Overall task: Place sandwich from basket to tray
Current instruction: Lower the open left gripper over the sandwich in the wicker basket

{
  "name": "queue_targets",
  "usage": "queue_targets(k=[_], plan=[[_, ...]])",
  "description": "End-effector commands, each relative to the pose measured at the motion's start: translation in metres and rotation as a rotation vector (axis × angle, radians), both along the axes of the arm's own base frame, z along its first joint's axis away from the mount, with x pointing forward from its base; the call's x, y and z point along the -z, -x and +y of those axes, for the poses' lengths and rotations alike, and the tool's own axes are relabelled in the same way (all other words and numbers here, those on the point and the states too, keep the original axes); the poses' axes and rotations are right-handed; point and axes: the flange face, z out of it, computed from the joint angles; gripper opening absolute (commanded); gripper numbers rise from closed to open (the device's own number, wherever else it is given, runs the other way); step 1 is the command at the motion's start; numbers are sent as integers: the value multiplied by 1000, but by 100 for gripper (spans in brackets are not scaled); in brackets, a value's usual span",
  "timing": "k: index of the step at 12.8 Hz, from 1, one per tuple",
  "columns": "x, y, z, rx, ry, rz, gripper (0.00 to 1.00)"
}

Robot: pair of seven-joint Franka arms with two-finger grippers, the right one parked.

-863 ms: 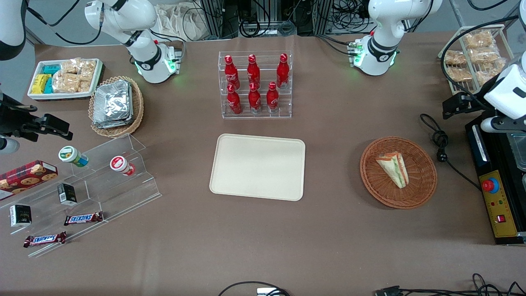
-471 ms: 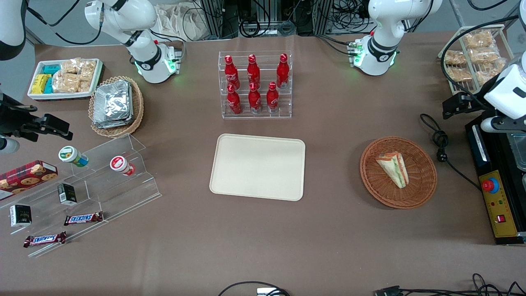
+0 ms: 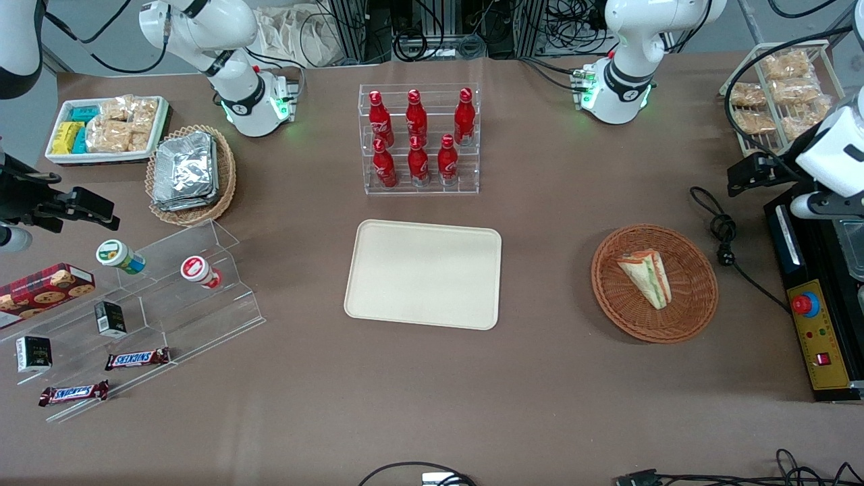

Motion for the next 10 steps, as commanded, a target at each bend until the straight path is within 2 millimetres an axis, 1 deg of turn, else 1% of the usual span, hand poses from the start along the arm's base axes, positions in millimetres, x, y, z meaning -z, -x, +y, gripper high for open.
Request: queue_targets(k=[1,4,5,7,9,10], plan=[[10,-9,2,8,2,33,100],[42,-24,2,-3,6,55,100],[56,-28,2,-4,7,49,100],[92,-32,1,-49,1,61,100],[128,-42,1,-169,-20,110,100],[143,-47,1,-221,-27,126,100]])
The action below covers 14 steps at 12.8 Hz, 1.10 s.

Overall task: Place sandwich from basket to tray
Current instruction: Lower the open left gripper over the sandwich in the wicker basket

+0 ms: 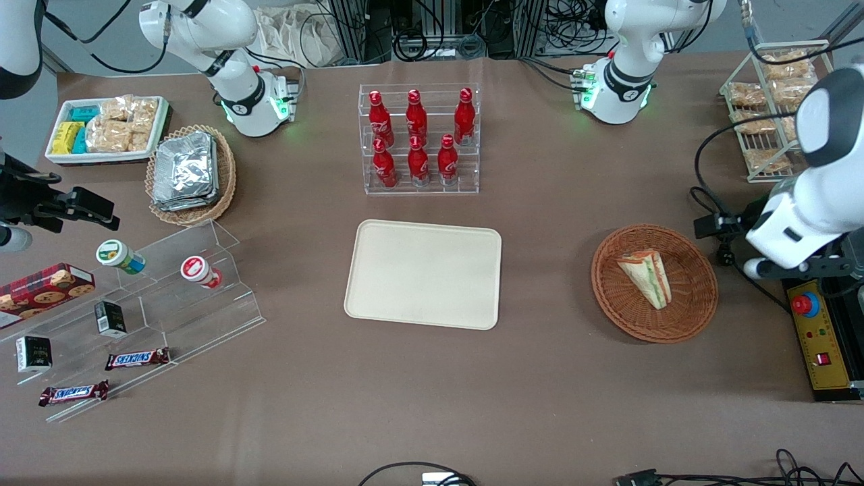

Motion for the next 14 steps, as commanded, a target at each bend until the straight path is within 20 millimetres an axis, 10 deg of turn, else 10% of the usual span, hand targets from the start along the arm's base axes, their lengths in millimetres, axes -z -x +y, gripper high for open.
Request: queue_targets(k=[1,14], plan=[[37,-13,0,-148,-30,29,100],[224,-38,-2,-352,-54,156,100]])
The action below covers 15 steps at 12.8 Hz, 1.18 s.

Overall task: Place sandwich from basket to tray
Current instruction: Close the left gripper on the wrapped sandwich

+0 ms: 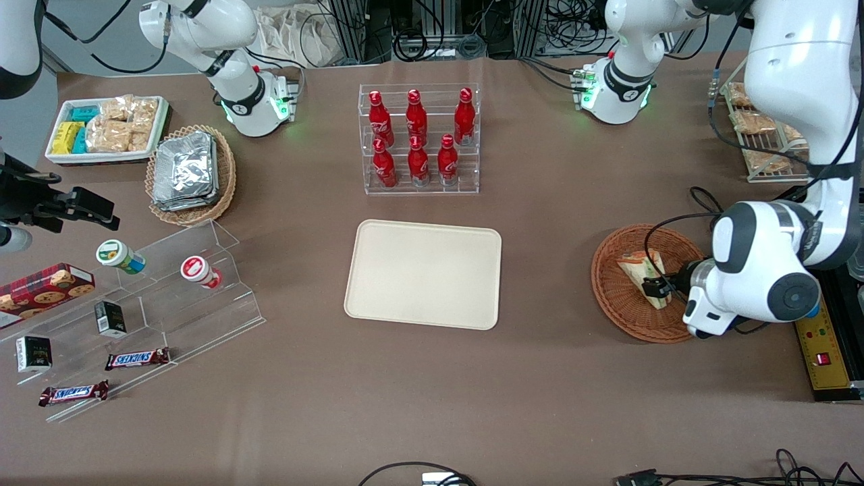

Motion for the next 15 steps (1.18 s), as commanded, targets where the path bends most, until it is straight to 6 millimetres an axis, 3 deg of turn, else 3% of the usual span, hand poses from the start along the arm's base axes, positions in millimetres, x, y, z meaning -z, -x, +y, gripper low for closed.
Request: queue_targets(k=[1,5,9,15], plan=[[19,-2,0,-30,6,-2,100],[50,12,8,-44,10,-14,100],[58,21,8,-43,9,-18,100],[52,31,7,-43,4,-16,100]])
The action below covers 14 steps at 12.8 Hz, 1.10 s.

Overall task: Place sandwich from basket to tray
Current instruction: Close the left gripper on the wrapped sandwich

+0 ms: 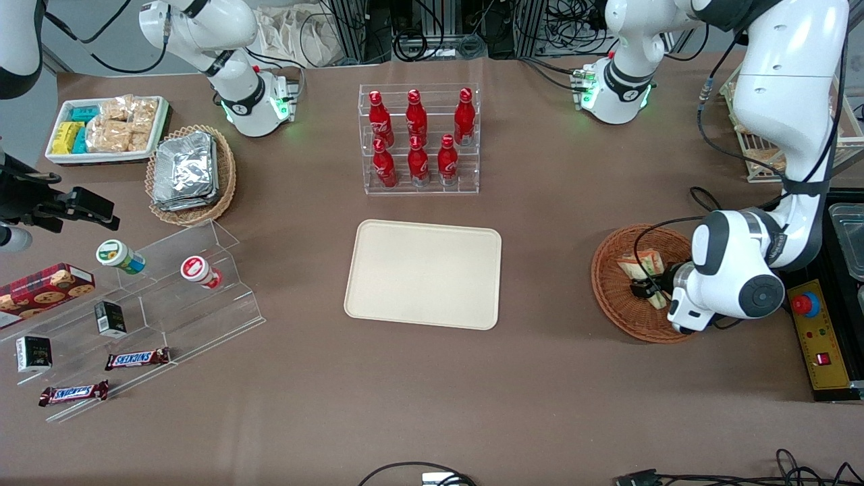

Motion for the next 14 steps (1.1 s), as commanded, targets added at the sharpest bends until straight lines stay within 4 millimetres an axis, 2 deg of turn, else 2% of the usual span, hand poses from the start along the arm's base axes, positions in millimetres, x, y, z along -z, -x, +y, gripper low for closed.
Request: queue_targets(k=[1,5,10,11,12,14], plan=[[-5,9,-1,-19,1,-13,100],[7,19,-2,-18,2,-28,100],[-8,17,-2,-16,-1,-42,26],[-12,17,-2,-16,-2,-39,14],[-17,18,-3,-12,-2,-35,7],[-60,18,-5,-1,-7,-55,4]])
